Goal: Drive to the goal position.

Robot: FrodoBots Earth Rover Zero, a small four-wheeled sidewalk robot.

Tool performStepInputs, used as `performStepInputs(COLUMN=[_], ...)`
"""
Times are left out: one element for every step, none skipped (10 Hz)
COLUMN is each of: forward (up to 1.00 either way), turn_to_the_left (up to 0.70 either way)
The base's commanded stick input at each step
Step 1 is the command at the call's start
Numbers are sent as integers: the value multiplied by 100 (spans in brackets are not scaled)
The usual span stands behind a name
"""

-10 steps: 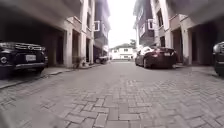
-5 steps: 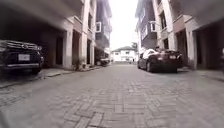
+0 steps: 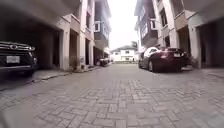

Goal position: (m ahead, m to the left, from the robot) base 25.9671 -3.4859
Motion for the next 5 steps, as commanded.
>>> performStepInputs(forward=[70, 70, 70, 70, 70], turn_to_the_left=[0, 0, 0, 0, 0])
